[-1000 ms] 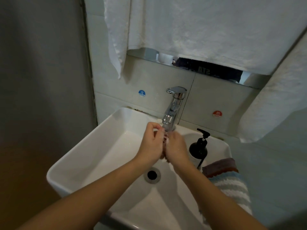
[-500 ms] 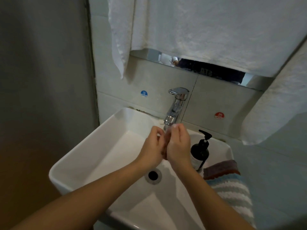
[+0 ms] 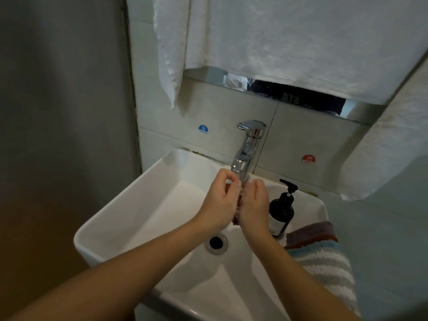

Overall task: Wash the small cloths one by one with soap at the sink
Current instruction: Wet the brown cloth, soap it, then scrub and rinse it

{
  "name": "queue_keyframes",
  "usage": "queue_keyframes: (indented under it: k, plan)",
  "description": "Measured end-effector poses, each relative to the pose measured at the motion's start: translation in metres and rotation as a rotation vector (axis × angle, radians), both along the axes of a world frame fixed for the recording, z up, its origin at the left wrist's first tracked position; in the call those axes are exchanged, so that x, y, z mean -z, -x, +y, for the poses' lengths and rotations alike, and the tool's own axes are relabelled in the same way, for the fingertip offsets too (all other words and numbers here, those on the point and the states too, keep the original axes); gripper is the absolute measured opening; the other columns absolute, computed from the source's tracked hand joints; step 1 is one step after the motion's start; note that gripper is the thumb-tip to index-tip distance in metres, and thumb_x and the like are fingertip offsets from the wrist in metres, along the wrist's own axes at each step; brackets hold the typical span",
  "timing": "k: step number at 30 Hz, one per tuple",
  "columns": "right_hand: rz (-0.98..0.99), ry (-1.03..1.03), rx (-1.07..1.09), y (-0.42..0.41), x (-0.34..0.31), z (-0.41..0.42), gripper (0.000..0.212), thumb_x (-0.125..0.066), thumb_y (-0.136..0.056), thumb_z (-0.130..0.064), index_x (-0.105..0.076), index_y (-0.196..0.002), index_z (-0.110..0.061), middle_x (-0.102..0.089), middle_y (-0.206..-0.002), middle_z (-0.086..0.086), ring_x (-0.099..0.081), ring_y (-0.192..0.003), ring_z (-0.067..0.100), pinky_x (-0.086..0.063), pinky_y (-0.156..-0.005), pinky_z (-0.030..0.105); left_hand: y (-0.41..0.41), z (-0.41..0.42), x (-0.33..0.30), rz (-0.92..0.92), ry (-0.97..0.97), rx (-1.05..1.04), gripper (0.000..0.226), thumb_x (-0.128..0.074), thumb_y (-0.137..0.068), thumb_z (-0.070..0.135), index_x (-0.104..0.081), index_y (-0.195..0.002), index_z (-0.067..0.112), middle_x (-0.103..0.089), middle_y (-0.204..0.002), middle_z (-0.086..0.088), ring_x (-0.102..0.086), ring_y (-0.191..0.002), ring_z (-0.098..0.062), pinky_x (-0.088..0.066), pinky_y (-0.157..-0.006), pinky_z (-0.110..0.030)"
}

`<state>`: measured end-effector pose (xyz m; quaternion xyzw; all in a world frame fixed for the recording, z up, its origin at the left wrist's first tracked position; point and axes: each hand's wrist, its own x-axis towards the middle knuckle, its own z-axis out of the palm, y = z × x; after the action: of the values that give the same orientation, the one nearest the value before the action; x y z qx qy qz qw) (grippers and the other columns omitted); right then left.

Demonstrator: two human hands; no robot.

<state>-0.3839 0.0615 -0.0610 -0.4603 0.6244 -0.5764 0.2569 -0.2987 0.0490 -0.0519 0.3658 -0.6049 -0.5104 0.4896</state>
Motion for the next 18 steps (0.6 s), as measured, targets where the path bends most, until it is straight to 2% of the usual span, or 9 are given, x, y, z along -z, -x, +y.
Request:
queue_keyframes:
  k: [2,4,6,8,10,13,16,18]
  plan:
    - [0.124,-0.22,-0.111,0.003,0.01,-0.002,0.03,-0.033,-0.105,-0.029,-0.052,-0.087,-0.014,-0.063,-0.074,0.007,-0.063,-0.053,0.016,-0.046,-0.042,0.029,-0.006,-0.008,0.004,0.0,-0.03,-0.003,0.012,-0.042,-0.104,0.015,-0.047,-0.093,0.013,-0.052,-0.058,0.004,-0.047,-0.044,-0.004,-0.038,-0.041,-0.019]
    - [0.412,-0.385,-0.223,0.01,0.018,-0.006,0.032,-0.031,-0.103,-0.034,-0.053,-0.086,-0.017,-0.065,-0.078,0.009,-0.065,-0.067,0.025,-0.055,-0.059,0.04,-0.015,-0.018,0.011,-0.058,-0.051,-0.068,0.012,-0.043,-0.103,0.014,-0.047,-0.092,0.011,-0.052,-0.063,-0.002,-0.047,-0.048,-0.006,-0.04,-0.046,-0.019]
    - [0.595,-0.422,-0.222,0.017,0.02,-0.006,0.035,-0.031,-0.101,-0.039,-0.052,-0.082,-0.02,-0.061,-0.081,0.004,-0.061,-0.08,0.025,-0.051,-0.073,0.041,-0.024,-0.025,0.017,-0.165,-0.074,-0.114,0.013,-0.045,-0.102,0.016,-0.049,-0.091,0.012,-0.055,-0.07,-0.005,-0.05,-0.054,-0.008,-0.042,-0.049,-0.018]
    - [0.667,-0.307,-0.132,0.023,0.023,-0.003,0.039,-0.032,-0.097,-0.051,-0.06,-0.092,-0.025,-0.059,-0.095,0.001,-0.057,-0.093,0.022,-0.049,-0.082,0.04,-0.03,-0.027,0.019,-0.233,-0.13,-0.079,0.017,-0.045,-0.103,0.021,-0.05,-0.09,0.011,-0.057,-0.073,-0.008,-0.051,-0.05,-0.008,-0.041,-0.044,-0.02]
    - [0.57,-0.18,-0.153,0.022,0.019,0.003,0.04,-0.038,-0.097,-0.055,-0.063,-0.113,-0.029,-0.059,-0.108,-0.004,-0.056,-0.101,0.014,-0.049,-0.088,0.037,-0.034,-0.027,0.014,-0.239,-0.175,0.004,0.021,-0.045,-0.103,0.027,-0.052,-0.092,0.01,-0.058,-0.072,-0.009,-0.053,-0.048,-0.01,-0.042,-0.043,-0.022]
    - [0.216,-0.178,-0.382,0.016,0.012,0.007,0.033,-0.057,-0.093,-0.048,-0.057,-0.123,-0.035,-0.065,-0.109,-0.014,-0.062,-0.1,0.004,-0.052,-0.083,0.024,-0.036,-0.024,0.002,-0.147,-0.28,0.148,0.027,-0.038,-0.104,0.026,-0.056,-0.103,0.005,-0.058,-0.076,-0.012,-0.061,-0.062,-0.018,-0.054,-0.052,-0.031]
    - [0.293,-0.18,-0.384,0.02,0.015,0.005,0.032,-0.066,-0.09,-0.031,-0.058,-0.121,-0.034,-0.067,-0.104,-0.011,-0.064,-0.095,0.008,-0.055,-0.082,0.029,-0.038,-0.024,-0.004,-0.106,-0.35,0.165,0.024,-0.036,-0.097,-0.001,-0.053,-0.113,0.006,-0.061,-0.071,-0.013,-0.065,-0.061,-0.023,-0.06,-0.055,-0.042]
    - [0.276,-0.156,-0.418,0.019,0.017,0.002,0.023,-0.063,-0.093,-0.021,-0.061,-0.114,-0.031,-0.067,-0.099,-0.008,-0.062,-0.088,0.007,-0.052,-0.076,0.027,-0.039,-0.028,-0.002,-0.246,-0.252,0.111,0.03,-0.041,-0.089,-0.006,-0.054,-0.111,0.011,-0.06,-0.069,-0.01,-0.065,-0.06,-0.022,-0.059,-0.056,-0.045]
